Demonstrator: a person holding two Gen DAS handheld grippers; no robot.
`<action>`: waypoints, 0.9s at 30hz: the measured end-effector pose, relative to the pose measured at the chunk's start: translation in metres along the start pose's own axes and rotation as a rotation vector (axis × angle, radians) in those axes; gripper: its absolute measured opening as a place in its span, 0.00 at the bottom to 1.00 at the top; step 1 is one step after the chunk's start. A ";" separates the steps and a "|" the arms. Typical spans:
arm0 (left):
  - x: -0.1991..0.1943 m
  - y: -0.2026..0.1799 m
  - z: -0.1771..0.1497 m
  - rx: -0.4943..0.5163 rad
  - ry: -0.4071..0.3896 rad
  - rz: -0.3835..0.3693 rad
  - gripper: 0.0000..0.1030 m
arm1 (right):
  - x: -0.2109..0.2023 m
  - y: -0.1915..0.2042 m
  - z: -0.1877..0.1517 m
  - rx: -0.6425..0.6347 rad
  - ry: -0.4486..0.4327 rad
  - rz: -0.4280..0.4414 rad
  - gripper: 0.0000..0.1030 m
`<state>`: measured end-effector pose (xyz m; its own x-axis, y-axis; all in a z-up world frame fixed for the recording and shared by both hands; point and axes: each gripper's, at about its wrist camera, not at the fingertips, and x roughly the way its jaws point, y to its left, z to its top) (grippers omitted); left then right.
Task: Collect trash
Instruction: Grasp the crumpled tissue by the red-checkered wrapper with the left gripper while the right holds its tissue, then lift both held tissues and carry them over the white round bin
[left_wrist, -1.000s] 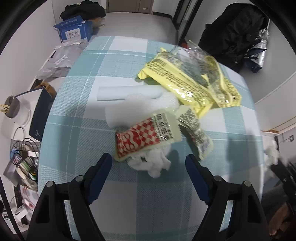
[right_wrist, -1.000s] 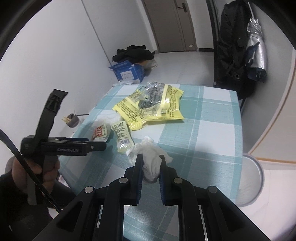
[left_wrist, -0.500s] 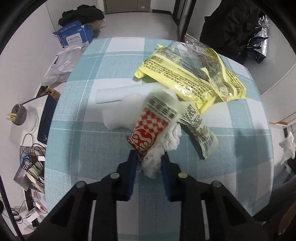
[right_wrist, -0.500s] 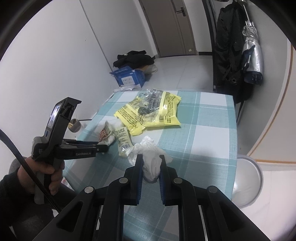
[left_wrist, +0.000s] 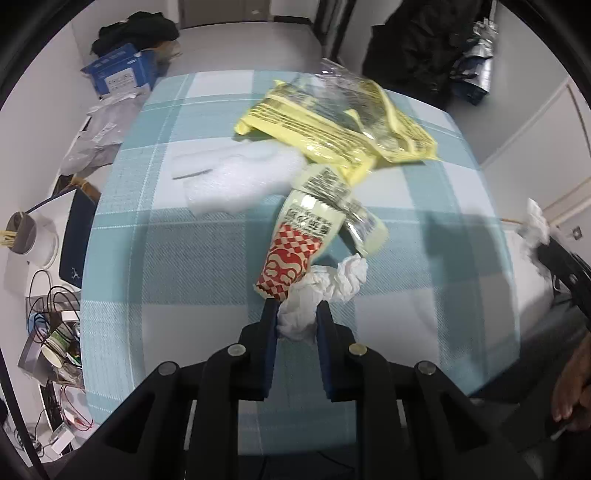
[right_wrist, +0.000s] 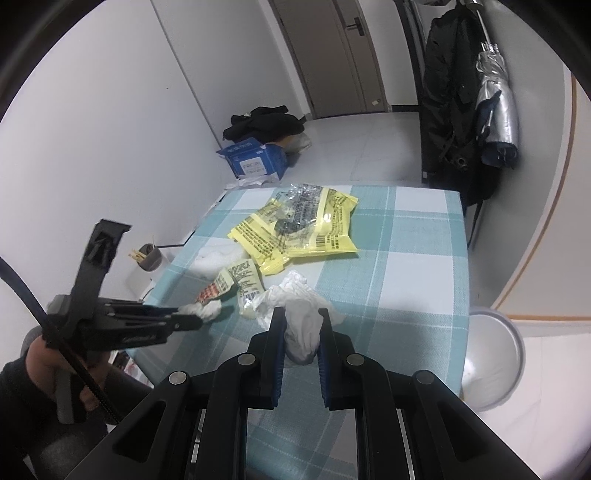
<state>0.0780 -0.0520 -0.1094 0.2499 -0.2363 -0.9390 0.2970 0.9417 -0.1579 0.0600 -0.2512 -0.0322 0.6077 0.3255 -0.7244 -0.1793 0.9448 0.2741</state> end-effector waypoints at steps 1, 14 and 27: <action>-0.002 -0.002 -0.001 0.007 0.000 -0.012 0.15 | 0.000 0.000 0.000 0.000 0.001 -0.002 0.14; -0.023 -0.007 -0.004 0.050 -0.054 -0.081 0.07 | -0.002 0.002 -0.006 0.005 0.001 -0.018 0.14; -0.032 -0.003 -0.002 0.038 -0.100 -0.126 0.06 | 0.004 0.003 -0.007 0.011 0.022 -0.014 0.14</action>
<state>0.0671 -0.0472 -0.0793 0.2982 -0.3763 -0.8772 0.3659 0.8939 -0.2591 0.0560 -0.2470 -0.0388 0.5929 0.3133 -0.7418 -0.1623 0.9488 0.2709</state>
